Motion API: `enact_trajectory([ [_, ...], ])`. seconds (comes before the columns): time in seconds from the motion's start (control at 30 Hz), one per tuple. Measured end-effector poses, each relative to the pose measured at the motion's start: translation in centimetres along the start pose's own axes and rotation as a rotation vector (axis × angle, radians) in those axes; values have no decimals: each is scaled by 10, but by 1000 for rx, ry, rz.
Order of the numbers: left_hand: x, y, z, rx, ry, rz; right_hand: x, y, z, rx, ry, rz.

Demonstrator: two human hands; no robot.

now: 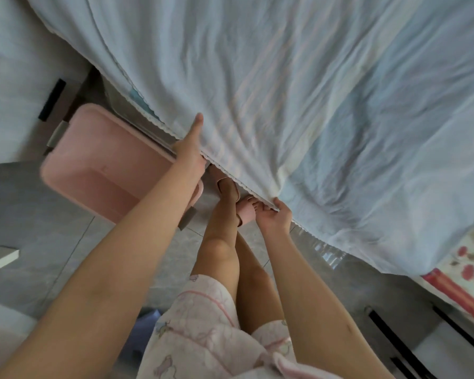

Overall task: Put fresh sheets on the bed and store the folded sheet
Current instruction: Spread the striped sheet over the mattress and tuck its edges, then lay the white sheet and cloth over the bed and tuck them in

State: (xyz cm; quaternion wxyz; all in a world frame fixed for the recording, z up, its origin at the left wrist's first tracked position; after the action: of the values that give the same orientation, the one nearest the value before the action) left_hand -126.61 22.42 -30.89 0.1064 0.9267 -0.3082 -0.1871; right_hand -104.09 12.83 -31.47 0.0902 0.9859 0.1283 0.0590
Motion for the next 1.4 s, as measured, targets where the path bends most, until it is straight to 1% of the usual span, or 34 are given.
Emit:
enact_trajectory([
  [0.03,11,-2,-7,42,14,51,-2,1,-9,6,7,-6],
  [0.1,26,8,-20,-2,14,34,1,7,-30,14,16,-7],
  [0.17,22,17,-39,-58,-92,-23,12,11,-51,24,23,19],
  [0.23,4,19,-61,-75,-233,-24,36,17,-72,3,45,52],
  [0.3,-14,24,-87,-83,-288,-63,70,30,-91,-60,64,122],
  [0.33,-21,22,-98,-60,-281,-82,90,34,-101,-58,119,136],
  [0.4,-33,16,-129,-13,-253,-100,135,40,-130,-46,251,48],
  [0.43,-43,10,-142,-6,-232,-137,155,44,-134,-109,306,23],
  [0.47,-41,11,-143,44,-213,-107,159,50,-138,-99,277,43],
  [0.5,-56,-7,-191,134,-221,-139,187,48,-177,-19,248,166],
  [0.57,-62,-11,-207,157,-209,-139,198,47,-180,28,196,268],
  [0.6,-77,-22,-236,199,-251,-119,209,47,-201,-1,190,291],
  [0.63,-89,-32,-268,280,-276,-110,220,43,-230,75,182,353],
  [0.67,-107,-36,-312,313,-318,-107,234,39,-270,114,219,343],
  [0.7,-121,-42,-320,312,-383,-97,240,38,-292,99,256,298],
  [0.73,-145,-53,-352,327,-477,-73,257,36,-333,72,344,163],
  [0.77,-162,-65,-383,372,-558,-16,274,28,-371,101,452,85],
  [0.83,-191,-81,-439,432,-682,50,317,9,-417,154,640,104],
  [0.87,-207,-79,-496,488,-745,60,342,4,-456,199,725,146],
  [0.93,-229,-73,-570,565,-836,19,372,3,-516,277,875,178],
  [0.97,-243,-72,-595,606,-852,-53,382,9,-550,324,945,224],
  [1.03,-257,-58,-620,661,-854,-158,392,22,-584,362,1040,268],
  [1.13,-253,-32,-635,690,-779,-187,397,45,-619,298,1245,243],
  [1.17,-252,-25,-640,688,-729,-198,398,51,-632,300,1299,257],
  [1.23,-260,-17,-655,708,-695,-252,399,66,-660,306,1372,312],
  [1.27,-256,-12,-670,745,-684,-259,400,75,-673,316,1386,337],
  [1.33,-255,-10,-683,811,-733,-247,396,82,-673,396,1328,374],
  [1.4,-240,2,-670,746,-726,-245,390,89,-647,371,1227,359],
])
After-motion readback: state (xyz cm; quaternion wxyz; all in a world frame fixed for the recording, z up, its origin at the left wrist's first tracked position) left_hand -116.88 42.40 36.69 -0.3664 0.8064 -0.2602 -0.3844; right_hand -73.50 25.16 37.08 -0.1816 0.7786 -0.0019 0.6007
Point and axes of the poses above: each hand's wrist, its own z-axis towards the middle knuckle, its own y-axis out of the back of the hand, x = y × z, the point moved 10 cm from there along z, towards the middle knuckle, and after that the axes turned 15 degrees about -x, right-handed, at the moved point
